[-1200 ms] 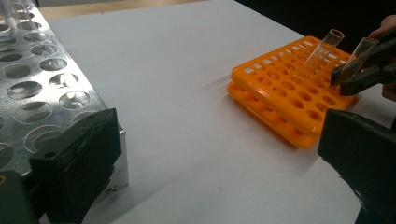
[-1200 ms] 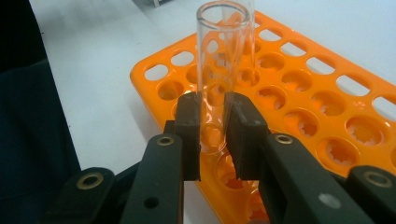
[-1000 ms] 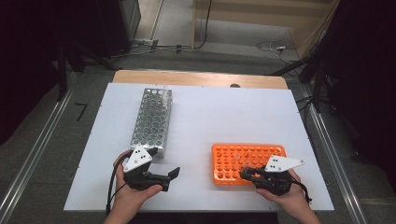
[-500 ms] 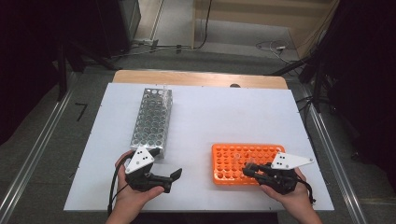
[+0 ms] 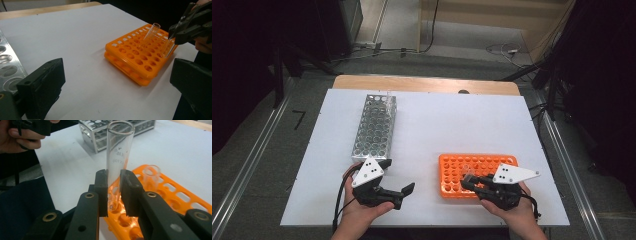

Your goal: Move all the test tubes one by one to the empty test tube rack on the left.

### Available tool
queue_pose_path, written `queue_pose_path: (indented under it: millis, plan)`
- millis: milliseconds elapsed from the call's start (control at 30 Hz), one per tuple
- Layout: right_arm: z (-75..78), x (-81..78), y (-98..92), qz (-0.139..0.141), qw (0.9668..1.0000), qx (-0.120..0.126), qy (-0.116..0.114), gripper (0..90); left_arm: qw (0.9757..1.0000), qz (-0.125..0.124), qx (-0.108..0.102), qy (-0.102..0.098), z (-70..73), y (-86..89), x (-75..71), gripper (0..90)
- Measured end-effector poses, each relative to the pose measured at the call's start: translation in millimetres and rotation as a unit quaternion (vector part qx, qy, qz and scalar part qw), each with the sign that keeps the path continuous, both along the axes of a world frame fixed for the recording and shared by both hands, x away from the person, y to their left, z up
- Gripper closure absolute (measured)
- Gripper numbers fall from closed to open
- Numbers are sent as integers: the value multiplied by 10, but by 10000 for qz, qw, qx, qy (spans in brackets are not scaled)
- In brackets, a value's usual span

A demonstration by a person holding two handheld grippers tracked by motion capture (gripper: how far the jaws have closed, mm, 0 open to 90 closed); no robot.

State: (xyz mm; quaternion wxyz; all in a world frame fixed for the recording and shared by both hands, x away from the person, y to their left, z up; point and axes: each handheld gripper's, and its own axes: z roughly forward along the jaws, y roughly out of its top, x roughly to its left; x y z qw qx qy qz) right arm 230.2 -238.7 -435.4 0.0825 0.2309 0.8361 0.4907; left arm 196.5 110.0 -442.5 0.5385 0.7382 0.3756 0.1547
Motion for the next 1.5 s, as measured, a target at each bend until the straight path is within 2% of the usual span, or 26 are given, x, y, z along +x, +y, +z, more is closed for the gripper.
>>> queue_pose_path:
  millis: [333,567,700,800,933,1133,1233,1333,1500]
  plan:
    - [-50,-56,273,266,9996,-44,91,742,9995,-320,-42,-68,66,-147,-60,29]
    - [-92,-99,453,453,9988,-101,153,742,9979,-622,-147,-96,102,-266,-95,73]
    - [-109,-116,529,520,9985,-131,143,742,9957,-889,-228,-146,125,-338,-114,165]
    - [-117,-137,581,578,9981,-168,142,742,9936,-1079,-263,-202,132,-395,-127,265]
    - [-120,-159,623,624,9978,-191,151,743,9911,-1295,-266,-182,119,-461,-134,424]
    - [-110,-191,655,718,9972,-195,115,743,9896,-1410,-236,-134,101,-541,-131,611]
    - [-106,-208,673,762,9969,-191,98,743,9887,-1474,-217,-131,99,-565,-129,672]
    - [-104,-226,688,835,9963,-198,71,742,9891,-1454,-195,-139,97,-575,-128,722]
    - [-98,-229,689,851,9962,-171,85,742,9889,-1468,-135,-194,102,-578,-134,742]
